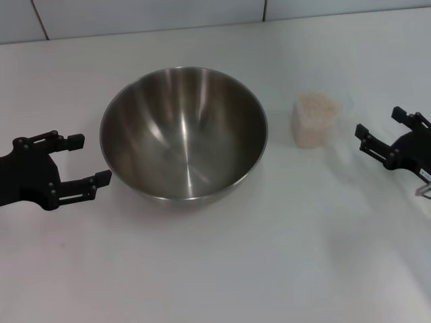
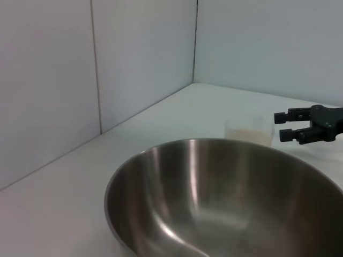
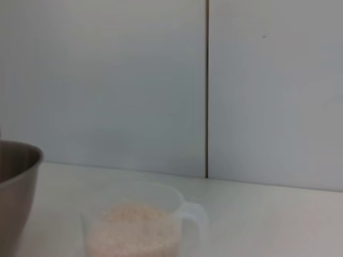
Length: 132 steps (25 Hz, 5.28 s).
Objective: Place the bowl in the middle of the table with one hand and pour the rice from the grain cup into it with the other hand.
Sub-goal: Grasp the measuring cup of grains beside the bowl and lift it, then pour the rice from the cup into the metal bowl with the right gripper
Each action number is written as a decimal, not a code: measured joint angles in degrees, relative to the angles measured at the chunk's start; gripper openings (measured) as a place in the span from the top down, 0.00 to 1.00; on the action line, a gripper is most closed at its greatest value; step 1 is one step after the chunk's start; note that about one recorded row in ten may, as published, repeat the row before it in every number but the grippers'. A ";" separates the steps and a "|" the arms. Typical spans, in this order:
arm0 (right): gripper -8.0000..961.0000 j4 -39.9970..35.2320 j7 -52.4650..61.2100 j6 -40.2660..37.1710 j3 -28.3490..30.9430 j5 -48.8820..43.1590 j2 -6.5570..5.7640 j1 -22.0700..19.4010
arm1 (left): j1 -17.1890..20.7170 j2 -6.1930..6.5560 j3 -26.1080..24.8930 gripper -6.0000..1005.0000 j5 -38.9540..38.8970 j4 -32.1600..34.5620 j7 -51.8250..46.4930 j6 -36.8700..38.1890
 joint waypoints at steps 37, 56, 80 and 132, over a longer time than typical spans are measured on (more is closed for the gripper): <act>0.22 3.51 -3.58 10.89 0.85 3.79 -0.04 9.06 | -1.42 0.21 -0.01 0.19 0.34 -2.12 -1.01 -0.14; 0.71 6.18 -7.31 12.54 0.88 3.88 0.00 9.86 | -1.65 0.20 0.04 0.19 1.69 -1.48 -1.72 0.28; 0.98 8.25 -25.03 -15.31 4.32 9.01 0.02 9.56 | -1.51 0.04 0.92 0.20 1.83 1.67 -2.65 0.75; 0.92 31.54 -167.94 4.86 6.89 -2.61 0.55 16.25 | -5.23 0.16 2.17 0.20 1.92 2.45 -3.97 -0.88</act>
